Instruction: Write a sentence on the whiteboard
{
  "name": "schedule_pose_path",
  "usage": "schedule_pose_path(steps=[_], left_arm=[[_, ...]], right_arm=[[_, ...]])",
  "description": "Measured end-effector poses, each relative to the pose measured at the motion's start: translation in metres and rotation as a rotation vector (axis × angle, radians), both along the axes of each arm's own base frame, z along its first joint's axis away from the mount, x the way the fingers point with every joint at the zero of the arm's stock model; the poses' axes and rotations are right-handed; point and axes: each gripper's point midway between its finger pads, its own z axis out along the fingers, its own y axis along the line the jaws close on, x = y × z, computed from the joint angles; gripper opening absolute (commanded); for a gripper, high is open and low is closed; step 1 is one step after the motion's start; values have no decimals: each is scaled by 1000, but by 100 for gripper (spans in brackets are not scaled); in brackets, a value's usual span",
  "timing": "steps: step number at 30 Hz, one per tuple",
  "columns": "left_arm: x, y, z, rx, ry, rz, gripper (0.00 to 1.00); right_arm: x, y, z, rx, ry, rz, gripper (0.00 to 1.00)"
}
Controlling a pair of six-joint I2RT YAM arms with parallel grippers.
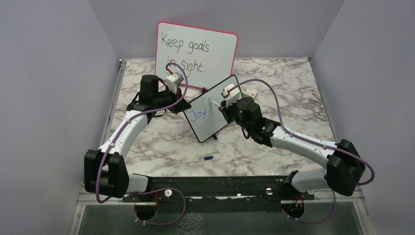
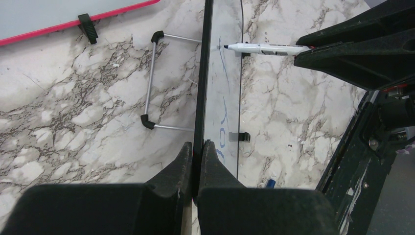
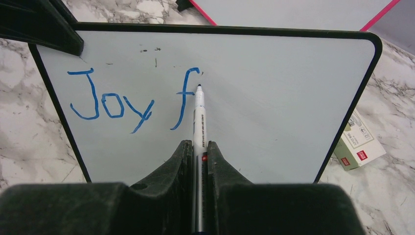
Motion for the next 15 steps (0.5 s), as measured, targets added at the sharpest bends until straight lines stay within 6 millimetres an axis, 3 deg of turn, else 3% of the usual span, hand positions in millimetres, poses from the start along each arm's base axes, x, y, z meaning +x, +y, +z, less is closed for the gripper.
schedule_pose_path(steps=[15], left_arm=[[0, 0, -1, 1, 4, 0, 0]], right_arm=[[3, 3, -3, -2, 1, 0, 0]])
